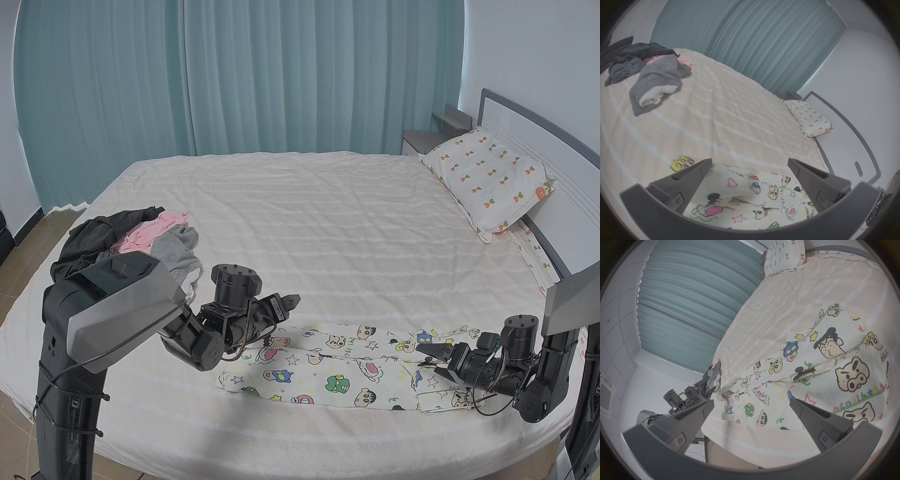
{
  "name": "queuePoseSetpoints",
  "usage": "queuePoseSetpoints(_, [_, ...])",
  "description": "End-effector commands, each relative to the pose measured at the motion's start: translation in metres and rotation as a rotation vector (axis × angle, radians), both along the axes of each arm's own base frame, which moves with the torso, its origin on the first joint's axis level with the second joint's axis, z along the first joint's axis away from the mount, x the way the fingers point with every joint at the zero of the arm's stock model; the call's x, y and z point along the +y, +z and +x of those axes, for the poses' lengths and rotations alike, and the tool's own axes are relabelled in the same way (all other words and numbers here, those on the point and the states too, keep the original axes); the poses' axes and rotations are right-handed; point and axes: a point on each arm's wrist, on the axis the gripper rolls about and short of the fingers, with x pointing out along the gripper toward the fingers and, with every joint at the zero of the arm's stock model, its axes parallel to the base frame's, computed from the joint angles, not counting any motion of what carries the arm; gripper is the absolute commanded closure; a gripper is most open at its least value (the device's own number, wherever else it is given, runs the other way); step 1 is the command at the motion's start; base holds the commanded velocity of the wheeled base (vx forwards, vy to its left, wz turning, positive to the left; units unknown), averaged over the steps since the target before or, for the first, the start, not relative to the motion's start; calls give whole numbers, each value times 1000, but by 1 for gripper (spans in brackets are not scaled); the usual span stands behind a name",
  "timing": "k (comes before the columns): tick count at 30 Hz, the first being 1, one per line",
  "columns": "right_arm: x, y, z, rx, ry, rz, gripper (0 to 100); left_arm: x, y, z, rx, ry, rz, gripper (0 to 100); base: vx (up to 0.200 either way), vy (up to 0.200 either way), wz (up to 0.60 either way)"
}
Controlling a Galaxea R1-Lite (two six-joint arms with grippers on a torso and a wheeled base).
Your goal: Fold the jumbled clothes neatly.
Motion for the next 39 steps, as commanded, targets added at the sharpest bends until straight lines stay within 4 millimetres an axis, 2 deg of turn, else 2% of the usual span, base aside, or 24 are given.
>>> queuePoseSetpoints(1, [1, 1, 0, -11, 4, 3, 0, -3, -35, 1, 67, 0, 31, 0, 0, 0, 0])
queuePoseSetpoints(3, [1, 1, 0, -11, 4, 3, 0, -2, -40, 1, 74, -1, 45, 0, 0, 0, 0])
queuePoseSetpoints(4, [1, 1, 0, -11, 4, 3, 0, 2, -51, 1, 92, -2, 70, 0, 0, 0, 0])
queuePoseSetpoints(10, [1, 0, 0, -10, 4, 2, 0, 20, -61, -2, 196, 26, 126, 0, 0, 0, 0])
queuePoseSetpoints(15, [1, -1, 0, -4, 3, 0, 0, 40, -61, 5, 189, 45, 163, 0, 0, 0, 0])
queuePoseSetpoints(19, [1, -1, 0, -4, 3, 0, 0, 42, -56, 6, 178, 45, 165, 0, 0, 0, 0])
queuePoseSetpoints(24, [1, -1, 0, -4, 3, 0, 0, 52, -29, 1, 150, 59, 150, 0, 0, 0, 0])
queuePoseSetpoints(27, [1, -1, 0, -4, 4, 0, 0, 60, -21, -4, 155, 49, 146, 0, 0, 0, 0])
queuePoseSetpoints(33, [3, -1, 0, -3, 8, -1, 0, 81, -32, -19, 185, -99, 244, 0, 0, 0, 0])
queuePoseSetpoints(39, [3, -1, 0, -4, 8, 0, 0, 76, -43, -15, 190, -122, 263, 0, 0, 0, 0])
